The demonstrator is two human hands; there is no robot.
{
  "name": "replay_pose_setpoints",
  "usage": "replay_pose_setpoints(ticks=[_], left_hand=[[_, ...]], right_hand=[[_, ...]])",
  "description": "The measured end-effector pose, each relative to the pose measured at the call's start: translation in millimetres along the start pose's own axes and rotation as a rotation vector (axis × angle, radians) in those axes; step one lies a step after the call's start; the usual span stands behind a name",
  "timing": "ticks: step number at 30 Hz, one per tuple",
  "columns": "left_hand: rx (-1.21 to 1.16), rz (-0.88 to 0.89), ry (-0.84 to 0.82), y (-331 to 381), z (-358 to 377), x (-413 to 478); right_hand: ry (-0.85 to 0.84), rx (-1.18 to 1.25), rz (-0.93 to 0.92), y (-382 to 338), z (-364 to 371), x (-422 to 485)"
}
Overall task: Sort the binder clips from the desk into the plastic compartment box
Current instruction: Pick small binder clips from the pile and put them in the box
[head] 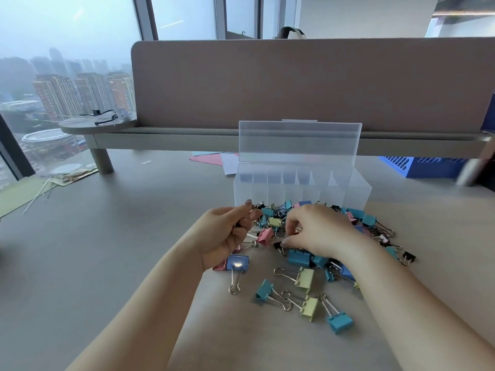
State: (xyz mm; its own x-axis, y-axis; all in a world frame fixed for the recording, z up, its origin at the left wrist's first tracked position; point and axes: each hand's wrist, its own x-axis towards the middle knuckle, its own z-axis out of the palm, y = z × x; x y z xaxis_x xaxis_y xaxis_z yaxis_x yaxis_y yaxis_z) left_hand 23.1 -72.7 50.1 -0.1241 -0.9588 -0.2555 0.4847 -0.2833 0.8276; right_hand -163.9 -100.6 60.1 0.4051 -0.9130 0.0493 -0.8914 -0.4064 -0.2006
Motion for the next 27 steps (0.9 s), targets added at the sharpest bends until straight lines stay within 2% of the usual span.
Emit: replay_pose_setpoints(ticks=[3,7,14,23,27], left_hand=[[-0.099,-0.066,-0.009,1,-1,1],[-0.184,-0.068,0.021,3,-1,4],[-0.134,-0.097,0.059,5,0,2],[0.369,0.123,0.162,-2,4,-1],[1.115,0.386,0.272,-10,-2,6]], right_hand=[[0.045,0.012,-0.007,-6,4,1],[0.029,-0.059,-0.022,-14,7,0],[0.028,-0.128,-0.043,-17,12,2],[0.010,-0.184,-0.086,-17,14,4],[0.019,-0.111,-0.085,-18,11,0]])
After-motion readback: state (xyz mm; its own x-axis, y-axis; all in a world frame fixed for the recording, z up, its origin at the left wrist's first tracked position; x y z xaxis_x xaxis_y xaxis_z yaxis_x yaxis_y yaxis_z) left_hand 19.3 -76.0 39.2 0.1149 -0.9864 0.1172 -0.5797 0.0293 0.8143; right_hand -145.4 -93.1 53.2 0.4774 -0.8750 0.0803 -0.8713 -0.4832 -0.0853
